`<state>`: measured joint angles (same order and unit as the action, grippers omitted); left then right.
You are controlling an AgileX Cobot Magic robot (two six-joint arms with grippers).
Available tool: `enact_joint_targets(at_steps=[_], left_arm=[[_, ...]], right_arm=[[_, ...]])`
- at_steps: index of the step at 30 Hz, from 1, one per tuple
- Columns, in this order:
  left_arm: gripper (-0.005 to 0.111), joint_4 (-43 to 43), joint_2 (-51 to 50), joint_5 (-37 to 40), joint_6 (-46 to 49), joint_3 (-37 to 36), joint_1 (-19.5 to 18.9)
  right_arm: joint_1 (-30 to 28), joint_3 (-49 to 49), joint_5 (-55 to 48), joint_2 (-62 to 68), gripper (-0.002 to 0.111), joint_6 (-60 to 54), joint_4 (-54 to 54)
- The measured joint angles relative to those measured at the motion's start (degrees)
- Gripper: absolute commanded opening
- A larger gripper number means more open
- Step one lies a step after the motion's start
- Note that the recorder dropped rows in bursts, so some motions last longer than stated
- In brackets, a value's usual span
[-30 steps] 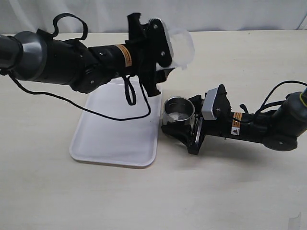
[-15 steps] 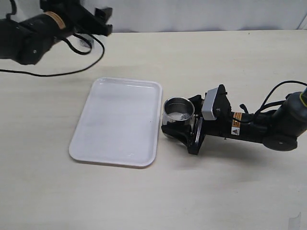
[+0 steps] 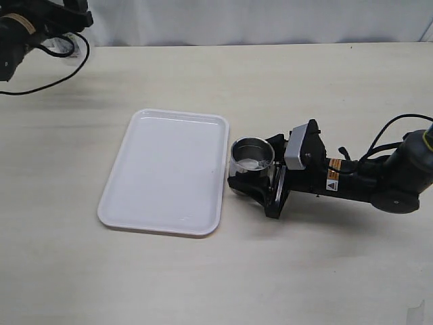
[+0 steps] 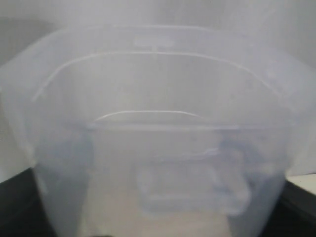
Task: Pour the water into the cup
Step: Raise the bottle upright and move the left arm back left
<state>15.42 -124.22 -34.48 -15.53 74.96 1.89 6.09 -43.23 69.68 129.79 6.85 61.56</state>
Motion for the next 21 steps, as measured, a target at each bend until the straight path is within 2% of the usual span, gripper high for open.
enact_joint_targets(at_steps=[5, 11, 21], left_arm=[[0.0, 4.12, -3.5, -2.0, 1.97, 0.0, 0.0], [0.0, 4.26, -5.98, -2.7, 2.06, 0.0, 0.0], [0.0, 4.94, -9.14, -9.15, 2.06, 0.0, 0.0]], right_arm=[[0.0, 0.0, 0.0, 0.0, 0.004, 0.0, 0.0], [0.0, 0.0, 0.0, 0.0, 0.004, 0.0, 0.0], [0.0, 0.0, 0.0, 0.0, 0.004, 0.0, 0.0]])
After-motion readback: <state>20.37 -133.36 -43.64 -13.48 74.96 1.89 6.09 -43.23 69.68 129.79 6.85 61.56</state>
